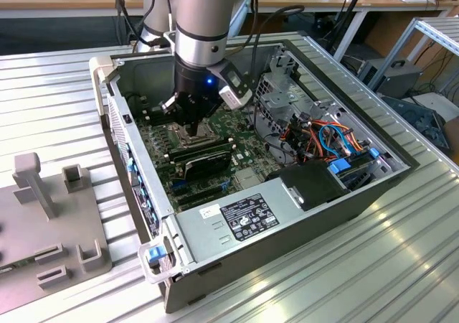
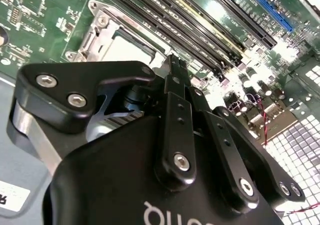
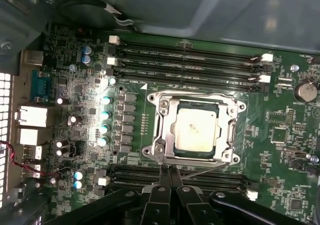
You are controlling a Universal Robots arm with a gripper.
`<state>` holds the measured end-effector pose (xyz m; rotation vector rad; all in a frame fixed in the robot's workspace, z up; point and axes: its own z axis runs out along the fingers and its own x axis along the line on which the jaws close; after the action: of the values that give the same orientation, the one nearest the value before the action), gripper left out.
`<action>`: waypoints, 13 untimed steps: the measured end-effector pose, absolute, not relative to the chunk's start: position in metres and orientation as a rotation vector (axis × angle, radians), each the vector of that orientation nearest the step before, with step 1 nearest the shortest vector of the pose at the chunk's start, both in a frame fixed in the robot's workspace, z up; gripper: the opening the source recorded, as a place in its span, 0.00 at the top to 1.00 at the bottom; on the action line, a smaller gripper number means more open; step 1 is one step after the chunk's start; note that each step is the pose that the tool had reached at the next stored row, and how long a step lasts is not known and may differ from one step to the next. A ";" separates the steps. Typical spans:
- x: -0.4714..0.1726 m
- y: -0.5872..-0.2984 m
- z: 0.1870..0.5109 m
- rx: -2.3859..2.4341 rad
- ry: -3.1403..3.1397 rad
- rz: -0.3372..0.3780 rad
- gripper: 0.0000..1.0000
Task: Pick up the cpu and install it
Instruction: 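Install the second cpu locking lever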
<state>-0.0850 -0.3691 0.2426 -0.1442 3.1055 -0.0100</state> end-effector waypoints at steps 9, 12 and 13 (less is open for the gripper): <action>-0.091 -0.369 0.226 -0.144 3.106 -0.010 0.89; -0.093 -0.369 0.223 -0.144 3.106 -0.010 0.89; -0.093 -0.369 0.223 -0.144 3.106 -0.010 0.89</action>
<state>-0.0931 -0.3692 0.2231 -0.1437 3.1059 -0.0103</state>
